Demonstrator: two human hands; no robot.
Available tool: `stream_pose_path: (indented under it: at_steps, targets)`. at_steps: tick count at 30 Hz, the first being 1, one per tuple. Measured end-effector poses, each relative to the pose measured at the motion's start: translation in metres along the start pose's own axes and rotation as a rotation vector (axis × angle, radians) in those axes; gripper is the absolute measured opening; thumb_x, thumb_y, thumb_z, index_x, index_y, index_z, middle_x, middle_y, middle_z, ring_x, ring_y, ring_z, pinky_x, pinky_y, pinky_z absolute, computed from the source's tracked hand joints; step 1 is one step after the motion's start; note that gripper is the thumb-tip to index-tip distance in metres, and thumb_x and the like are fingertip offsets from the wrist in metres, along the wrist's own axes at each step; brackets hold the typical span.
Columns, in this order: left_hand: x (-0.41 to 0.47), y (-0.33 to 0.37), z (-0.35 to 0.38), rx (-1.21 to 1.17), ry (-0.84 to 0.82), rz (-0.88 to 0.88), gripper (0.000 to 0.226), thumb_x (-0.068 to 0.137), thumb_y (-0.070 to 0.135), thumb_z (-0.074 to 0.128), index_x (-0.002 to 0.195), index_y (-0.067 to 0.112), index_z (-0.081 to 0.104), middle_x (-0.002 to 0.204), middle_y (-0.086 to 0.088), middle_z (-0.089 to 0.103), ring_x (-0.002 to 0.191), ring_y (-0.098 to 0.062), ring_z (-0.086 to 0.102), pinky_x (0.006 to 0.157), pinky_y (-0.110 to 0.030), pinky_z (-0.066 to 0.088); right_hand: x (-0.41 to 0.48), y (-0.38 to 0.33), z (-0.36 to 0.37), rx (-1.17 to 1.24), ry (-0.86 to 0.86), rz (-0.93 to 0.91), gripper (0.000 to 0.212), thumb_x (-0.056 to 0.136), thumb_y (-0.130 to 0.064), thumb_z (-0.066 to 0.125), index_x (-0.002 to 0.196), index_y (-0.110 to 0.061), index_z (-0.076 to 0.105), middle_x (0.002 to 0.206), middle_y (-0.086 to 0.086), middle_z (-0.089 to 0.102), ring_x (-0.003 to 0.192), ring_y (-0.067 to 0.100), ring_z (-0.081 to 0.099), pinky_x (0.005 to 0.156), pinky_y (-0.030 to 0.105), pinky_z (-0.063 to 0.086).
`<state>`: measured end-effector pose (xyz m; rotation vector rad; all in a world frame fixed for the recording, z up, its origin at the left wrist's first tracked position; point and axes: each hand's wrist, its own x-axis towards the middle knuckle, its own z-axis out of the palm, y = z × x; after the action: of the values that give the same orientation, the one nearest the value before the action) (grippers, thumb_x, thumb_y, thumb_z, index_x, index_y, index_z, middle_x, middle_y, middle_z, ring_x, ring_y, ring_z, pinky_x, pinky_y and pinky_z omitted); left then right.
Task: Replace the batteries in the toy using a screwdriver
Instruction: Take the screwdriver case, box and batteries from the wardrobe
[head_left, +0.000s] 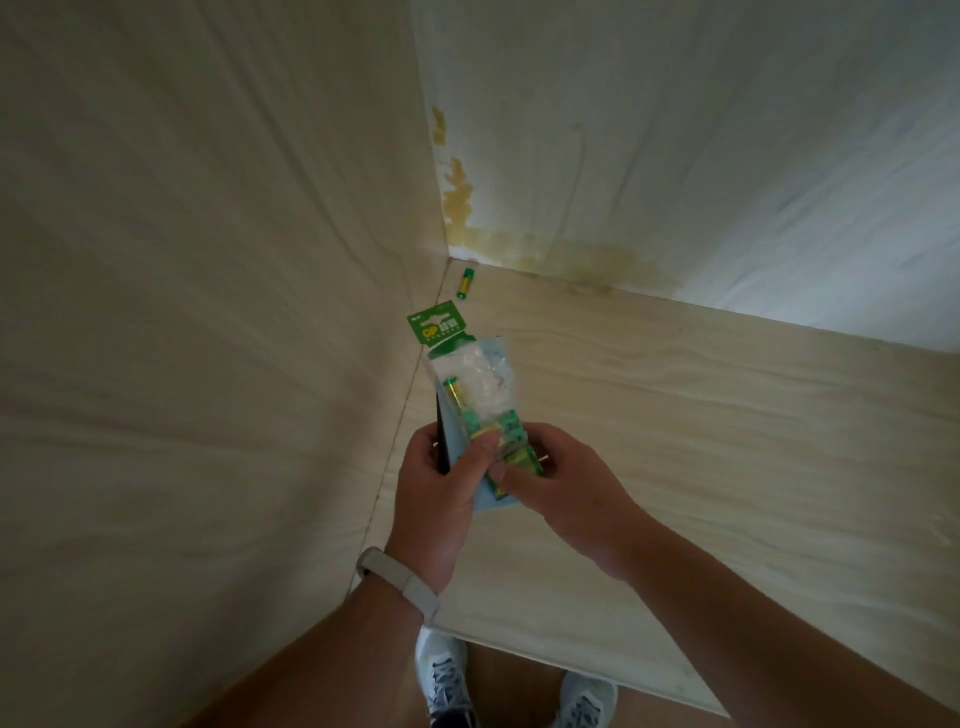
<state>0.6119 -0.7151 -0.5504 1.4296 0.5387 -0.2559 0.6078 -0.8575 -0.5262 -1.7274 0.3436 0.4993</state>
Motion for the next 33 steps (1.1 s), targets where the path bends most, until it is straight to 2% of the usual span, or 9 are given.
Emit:
stream_pose_path:
  at_steps: [3,8,13,17,20,23,26,29,33]
  targets:
    - [0.023,-0.010,-0.004,-0.052,0.037,-0.011,0.069,0.060,0.049,0.082,0.114,0.008,0.066,0.105,-0.013,0.075,0.092,-0.029,0.074,0.076,-0.042,0.062,0.030,0.007,0.002,0.012,-0.048,0.013,0.024,0.090,-0.024,0.069,0.114,-0.024,0.067,0.093,0.003,0.071,0.074,0.007,0.062,0.070,0.031,0.054]
    - [0.036,-0.033,-0.008,-0.108,0.084,-0.042,0.069,0.057,0.049,0.083,0.112,0.011,0.067,0.101,-0.007,0.076,0.089,-0.021,0.075,0.068,-0.028,0.058,0.088,0.015,-0.010,0.209,-0.039,0.053,0.012,0.098,-0.021,0.056,0.094,-0.020,0.067,0.078,0.000,0.066,0.065,0.011,0.061,0.065,0.028,0.049]
    - [0.043,-0.053,-0.009,-0.141,0.064,-0.047,0.066,0.060,0.047,0.084,0.113,0.012,0.066,0.099,-0.004,0.077,0.086,-0.020,0.076,0.065,-0.025,0.058,0.179,0.022,-0.013,-0.117,0.188,-0.041,0.013,0.089,-0.029,0.062,0.079,-0.021,0.065,0.075,-0.001,0.067,0.070,0.016,0.064,0.070,0.034,0.049]
    - [0.049,-0.065,-0.011,-0.138,0.043,-0.059,0.067,0.059,0.048,0.084,0.114,0.015,0.067,0.101,-0.005,0.077,0.089,-0.022,0.076,0.067,-0.027,0.058,0.246,0.019,-0.006,-0.507,0.269,-0.149,0.014,0.089,-0.037,0.057,0.088,-0.023,0.059,0.090,0.000,0.064,0.095,0.023,0.061,0.074,0.026,0.037]
    - [0.054,-0.071,-0.012,-0.163,0.035,-0.058,0.066,0.057,0.046,0.085,0.112,0.014,0.068,0.101,-0.008,0.076,0.089,-0.024,0.076,0.066,-0.028,0.059,0.282,0.010,0.004,-0.614,0.300,-0.192,0.031,0.091,-0.040,0.054,0.104,-0.013,0.060,0.107,0.010,0.065,0.103,0.030,0.059,0.078,0.031,0.039]
    - [0.057,-0.077,-0.012,-0.179,0.008,-0.060,0.059,0.058,0.043,0.086,0.108,0.018,0.070,0.101,-0.008,0.077,0.088,-0.025,0.076,0.065,-0.028,0.059,0.305,-0.001,0.018,-0.657,0.342,-0.251,0.043,0.090,-0.043,0.055,0.117,-0.010,0.055,0.104,0.008,0.062,0.104,0.029,0.061,0.076,0.031,0.040]
    - [0.059,-0.079,-0.012,-0.167,-0.018,-0.055,0.051,0.058,0.041,0.086,0.104,0.022,0.072,0.100,-0.009,0.076,0.087,-0.025,0.076,0.065,-0.028,0.059,0.319,-0.007,0.027,-0.705,0.342,-0.269,0.048,0.089,-0.041,0.061,0.123,-0.009,0.051,0.115,0.010,0.062,0.110,0.029,0.059,0.085,0.036,0.047]
    - [0.060,-0.080,-0.011,-0.169,-0.030,-0.044,0.055,0.059,0.040,0.085,0.107,0.018,0.070,0.099,-0.009,0.076,0.085,-0.024,0.076,0.064,-0.027,0.058,0.326,-0.009,0.029,-0.738,0.326,-0.275,0.040,0.087,-0.029,0.062,0.119,-0.009,0.051,0.099,0.004,0.056,0.094,0.024,0.056,0.074,0.032,0.040]
    - [0.060,-0.081,-0.009,-0.161,-0.046,-0.030,0.062,0.059,0.041,0.083,0.110,0.010,0.067,0.096,-0.008,0.077,0.082,-0.019,0.076,0.063,-0.023,0.057,0.328,-0.004,0.022,-0.687,0.269,-0.343,0.024,0.085,-0.020,0.063,0.098,-0.015,0.044,0.074,-0.009,0.039,0.079,0.017,0.046,0.067,0.025,0.031]
